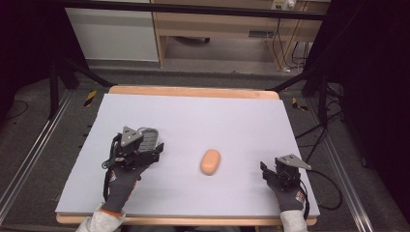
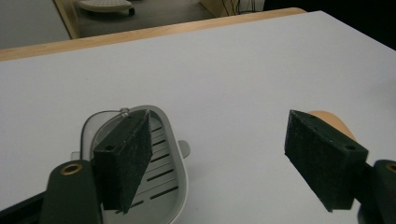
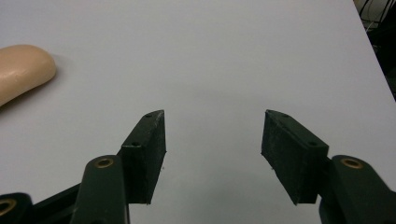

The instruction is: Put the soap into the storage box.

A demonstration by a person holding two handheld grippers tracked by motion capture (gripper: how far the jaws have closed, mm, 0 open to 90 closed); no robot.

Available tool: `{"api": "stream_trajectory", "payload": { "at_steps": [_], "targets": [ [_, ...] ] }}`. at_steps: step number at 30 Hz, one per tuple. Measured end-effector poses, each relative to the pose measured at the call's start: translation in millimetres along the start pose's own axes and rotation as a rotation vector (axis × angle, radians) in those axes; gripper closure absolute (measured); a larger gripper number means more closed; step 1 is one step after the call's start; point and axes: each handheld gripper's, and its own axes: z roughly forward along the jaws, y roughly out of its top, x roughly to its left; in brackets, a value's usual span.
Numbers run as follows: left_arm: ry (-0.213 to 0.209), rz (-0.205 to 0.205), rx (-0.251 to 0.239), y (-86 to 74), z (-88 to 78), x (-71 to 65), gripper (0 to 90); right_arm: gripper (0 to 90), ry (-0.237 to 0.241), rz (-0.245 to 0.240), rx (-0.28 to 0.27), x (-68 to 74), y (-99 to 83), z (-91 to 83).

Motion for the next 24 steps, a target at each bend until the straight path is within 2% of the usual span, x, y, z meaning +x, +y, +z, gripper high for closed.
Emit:
{"api": "stream_trajectory", "payload": {
  "at_steps": [8,24],
  "targets": [
    [-0.022,0.040,0.025,5.4,16.1,-20.8,21.9,39.8,0.001,-0.008,0.004,0.9,0.2,1.1],
    [-0.056,0.073,0.069,4.9,44.8,-49.2,21.2,39.3,-0.009,-0.029,0.018,4.6,0.4,3.1]
  ]
}}
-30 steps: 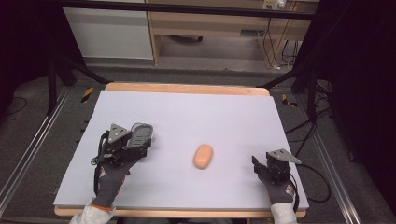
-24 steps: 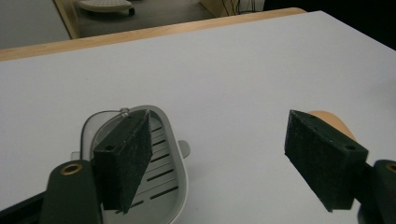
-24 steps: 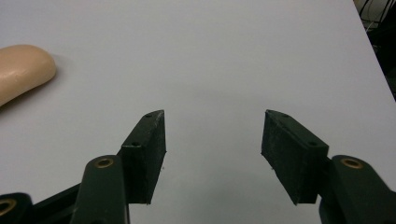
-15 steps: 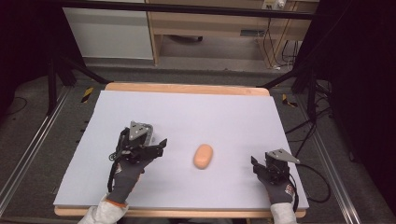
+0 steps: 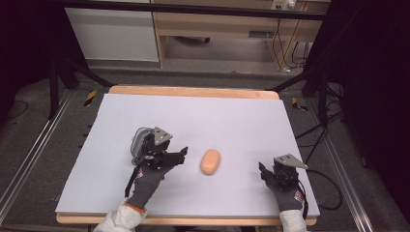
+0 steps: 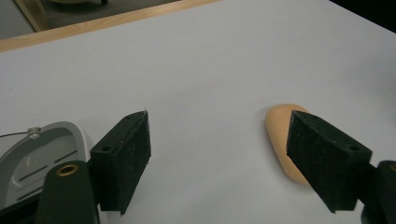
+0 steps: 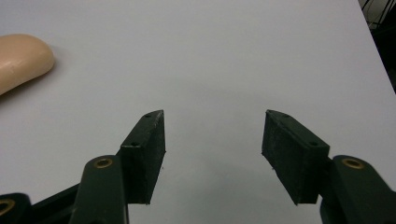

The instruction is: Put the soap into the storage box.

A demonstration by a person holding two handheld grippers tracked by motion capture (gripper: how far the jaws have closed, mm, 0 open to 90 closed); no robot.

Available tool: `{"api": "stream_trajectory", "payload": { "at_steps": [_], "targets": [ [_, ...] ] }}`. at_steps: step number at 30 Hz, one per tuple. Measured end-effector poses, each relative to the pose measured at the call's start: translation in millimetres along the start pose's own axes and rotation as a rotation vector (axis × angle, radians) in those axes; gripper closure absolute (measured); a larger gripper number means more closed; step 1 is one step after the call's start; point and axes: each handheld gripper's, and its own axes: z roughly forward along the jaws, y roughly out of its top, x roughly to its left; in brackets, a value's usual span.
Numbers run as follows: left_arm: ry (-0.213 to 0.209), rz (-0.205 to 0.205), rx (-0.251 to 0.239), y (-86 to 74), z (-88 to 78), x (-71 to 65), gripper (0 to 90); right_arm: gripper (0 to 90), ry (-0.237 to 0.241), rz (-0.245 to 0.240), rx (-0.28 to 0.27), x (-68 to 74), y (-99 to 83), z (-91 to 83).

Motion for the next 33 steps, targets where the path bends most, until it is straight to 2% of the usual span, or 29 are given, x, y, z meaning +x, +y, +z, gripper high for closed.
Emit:
{"api": "stream_trajectory", "payload": {
  "at_steps": [3,22,33],
  "targets": [
    [-0.002,0.014,0.009,1.2,4.5,-5.3,21.0,38.9,-0.003,0.003,0.001,0.1,0.2,0.1],
    [-0.037,0.034,0.043,3.8,30.5,-32.2,19.7,38.1,0.000,-0.008,0.003,-0.7,0.6,1.5],
    [-0.051,0.074,0.099,2.9,46.5,-48.1,18.7,38.1,-0.004,-0.010,0.006,-0.7,0.6,2.2]
  ]
}}
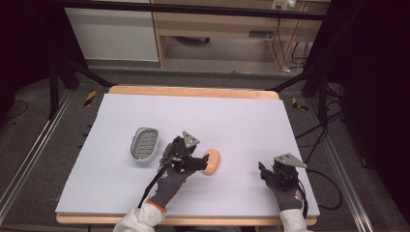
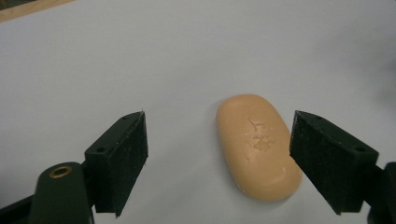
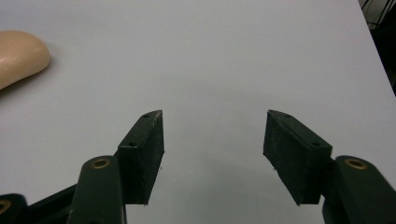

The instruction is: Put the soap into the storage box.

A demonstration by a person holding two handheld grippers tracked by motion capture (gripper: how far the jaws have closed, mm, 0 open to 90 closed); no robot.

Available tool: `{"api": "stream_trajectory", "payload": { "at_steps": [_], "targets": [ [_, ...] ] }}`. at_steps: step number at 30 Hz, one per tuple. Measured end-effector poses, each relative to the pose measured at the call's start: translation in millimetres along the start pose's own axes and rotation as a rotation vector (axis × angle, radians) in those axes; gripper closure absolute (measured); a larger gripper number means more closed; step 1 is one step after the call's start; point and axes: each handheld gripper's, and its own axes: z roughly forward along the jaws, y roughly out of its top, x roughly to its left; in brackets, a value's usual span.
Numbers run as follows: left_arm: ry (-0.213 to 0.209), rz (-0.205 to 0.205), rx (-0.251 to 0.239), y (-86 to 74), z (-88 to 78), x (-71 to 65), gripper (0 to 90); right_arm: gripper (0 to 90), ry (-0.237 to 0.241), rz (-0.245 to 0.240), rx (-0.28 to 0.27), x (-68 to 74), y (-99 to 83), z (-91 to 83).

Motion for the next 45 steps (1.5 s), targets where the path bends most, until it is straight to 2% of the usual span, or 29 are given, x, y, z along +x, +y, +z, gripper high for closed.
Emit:
{"api": "stream_trajectory", "payload": {
  "at_steps": [7,14,31,45],
  "targets": [
    [-0.010,0.010,0.019,1.6,11.0,-7.3,18.6,38.1,-0.002,-0.003,0.002,0.2,-0.1,0.2],
    [-0.023,0.001,0.039,1.4,21.1,-10.8,18.6,38.1,-0.005,-0.005,0.009,0.5,-0.4,0.3],
    [-0.027,0.002,0.089,2.5,38.2,-17.1,18.0,38.8,-0.005,-0.009,0.015,0.8,-0.6,0.6],
    [-0.049,-0.001,0.137,1.0,50.9,-25.0,15.9,39.5,0.003,0.005,0.023,0.8,-0.4,0.6]
  ]
}}
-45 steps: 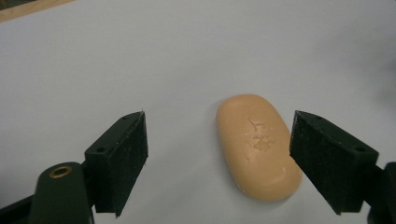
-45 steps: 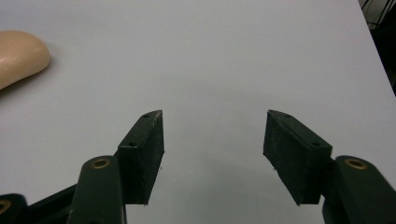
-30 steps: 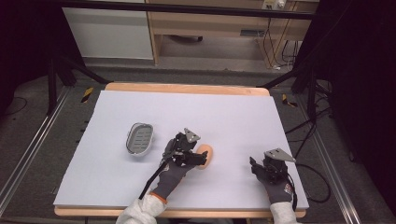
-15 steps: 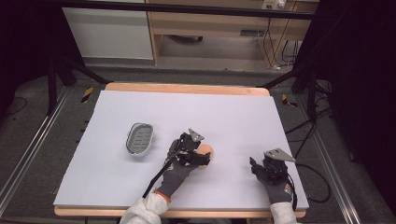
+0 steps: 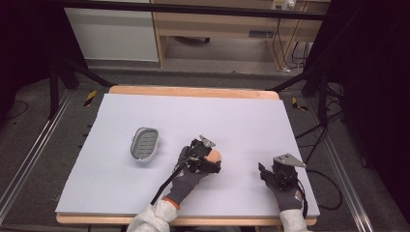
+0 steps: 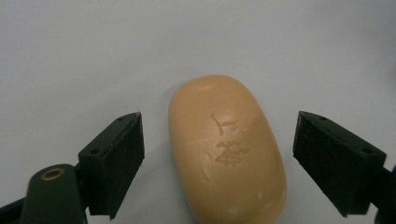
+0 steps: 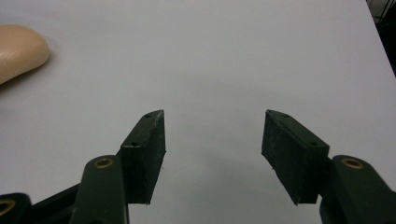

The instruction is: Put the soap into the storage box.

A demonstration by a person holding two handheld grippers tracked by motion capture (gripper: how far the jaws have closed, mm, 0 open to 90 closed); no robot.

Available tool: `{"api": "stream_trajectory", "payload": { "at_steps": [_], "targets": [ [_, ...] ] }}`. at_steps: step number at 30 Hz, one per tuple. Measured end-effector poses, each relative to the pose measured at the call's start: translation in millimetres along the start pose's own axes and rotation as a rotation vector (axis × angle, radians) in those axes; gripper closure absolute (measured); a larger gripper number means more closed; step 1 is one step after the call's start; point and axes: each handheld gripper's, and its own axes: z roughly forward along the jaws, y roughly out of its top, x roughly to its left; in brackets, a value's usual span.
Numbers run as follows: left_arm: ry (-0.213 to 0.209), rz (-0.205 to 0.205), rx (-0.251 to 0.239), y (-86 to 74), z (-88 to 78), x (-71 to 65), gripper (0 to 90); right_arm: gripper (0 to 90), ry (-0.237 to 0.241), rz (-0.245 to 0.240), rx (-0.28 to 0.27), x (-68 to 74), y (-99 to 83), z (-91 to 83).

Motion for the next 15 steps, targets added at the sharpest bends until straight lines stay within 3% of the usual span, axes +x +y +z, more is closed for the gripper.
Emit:
{"api": "stream_trajectory", "payload": {
  "at_steps": [15],
  "targets": [
    [-0.013,-0.025,0.041,-4.1,14.0,-3.6,20.2,40.3,0.003,0.000,0.003,-0.5,-0.3,0.6]
  ]
}}
